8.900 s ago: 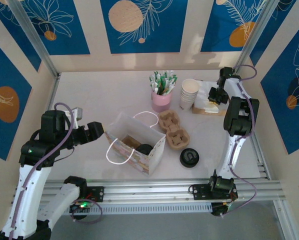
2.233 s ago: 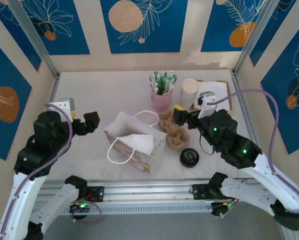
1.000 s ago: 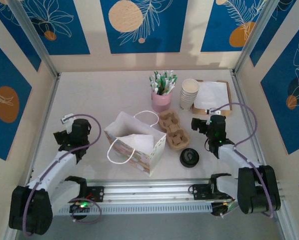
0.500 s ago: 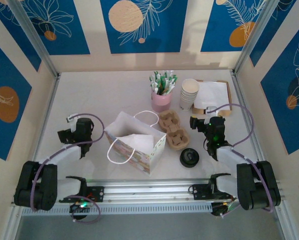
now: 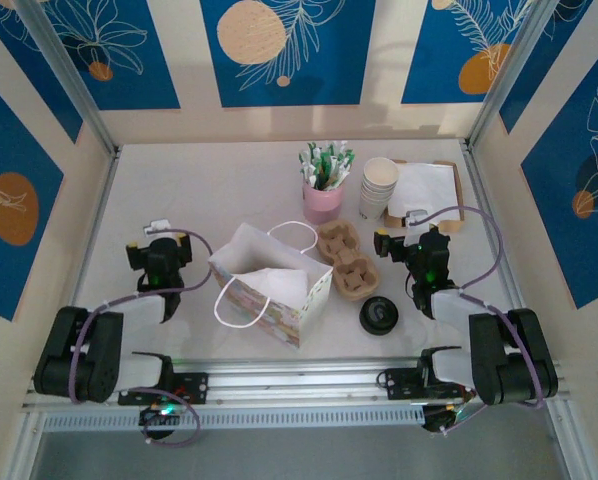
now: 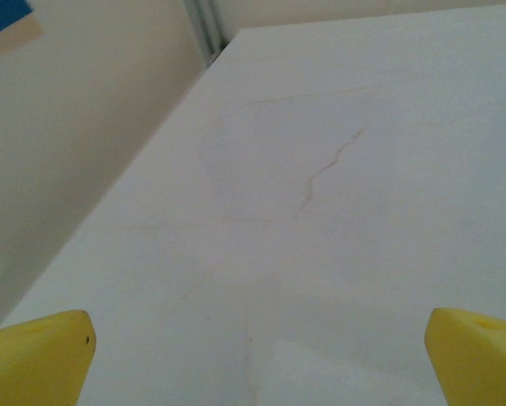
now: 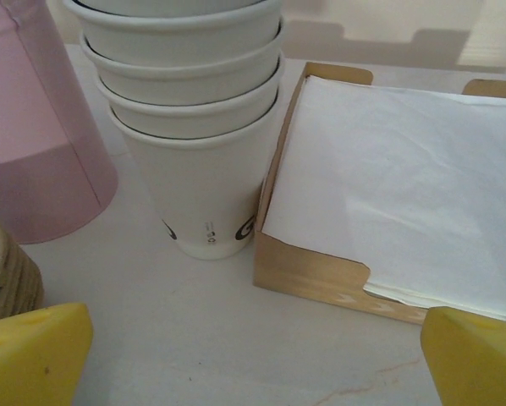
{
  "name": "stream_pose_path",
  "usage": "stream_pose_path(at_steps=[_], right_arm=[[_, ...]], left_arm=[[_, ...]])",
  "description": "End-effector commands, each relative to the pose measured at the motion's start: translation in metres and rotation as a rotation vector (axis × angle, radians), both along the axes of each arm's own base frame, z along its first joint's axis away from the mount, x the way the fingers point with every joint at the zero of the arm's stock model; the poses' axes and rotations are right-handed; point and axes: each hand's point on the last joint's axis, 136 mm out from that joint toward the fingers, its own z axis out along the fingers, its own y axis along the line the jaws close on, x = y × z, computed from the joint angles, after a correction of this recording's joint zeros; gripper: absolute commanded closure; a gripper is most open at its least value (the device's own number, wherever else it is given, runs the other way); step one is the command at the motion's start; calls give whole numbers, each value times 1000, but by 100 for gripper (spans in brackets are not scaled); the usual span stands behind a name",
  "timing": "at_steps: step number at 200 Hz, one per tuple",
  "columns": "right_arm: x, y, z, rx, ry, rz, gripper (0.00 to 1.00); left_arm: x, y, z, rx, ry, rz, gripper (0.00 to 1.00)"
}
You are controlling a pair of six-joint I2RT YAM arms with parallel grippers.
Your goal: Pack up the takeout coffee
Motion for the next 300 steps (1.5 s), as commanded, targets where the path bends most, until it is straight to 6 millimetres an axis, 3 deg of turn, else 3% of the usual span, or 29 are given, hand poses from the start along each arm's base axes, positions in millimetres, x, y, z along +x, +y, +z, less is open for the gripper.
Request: stream_pose_path(at_steps=[1, 52, 73, 106, 155, 208, 300], right_arm=[[4, 7, 8, 9, -40, 49, 0], [10, 9, 9, 55, -32, 73, 0], [15, 10, 9, 60, -33, 80, 0], [20, 17, 0, 77, -28, 114, 0], [27, 15, -8, 72, -10, 102, 1], [31, 8, -16, 93, 6, 71, 1], [40, -5, -22, 106, 36, -3, 0]], left_arm=[[15, -10, 20, -10, -84, -70, 0], [23, -26, 16, -34, -71, -173, 0], [24, -30, 17, -77, -153, -196, 0], [27, -51, -1, -73, -175, -328, 0], [29, -43, -4, -72, -165, -277, 0], [48, -47, -13, -76, -55, -286, 0], [47, -47, -13, -73, -59, -285, 0]])
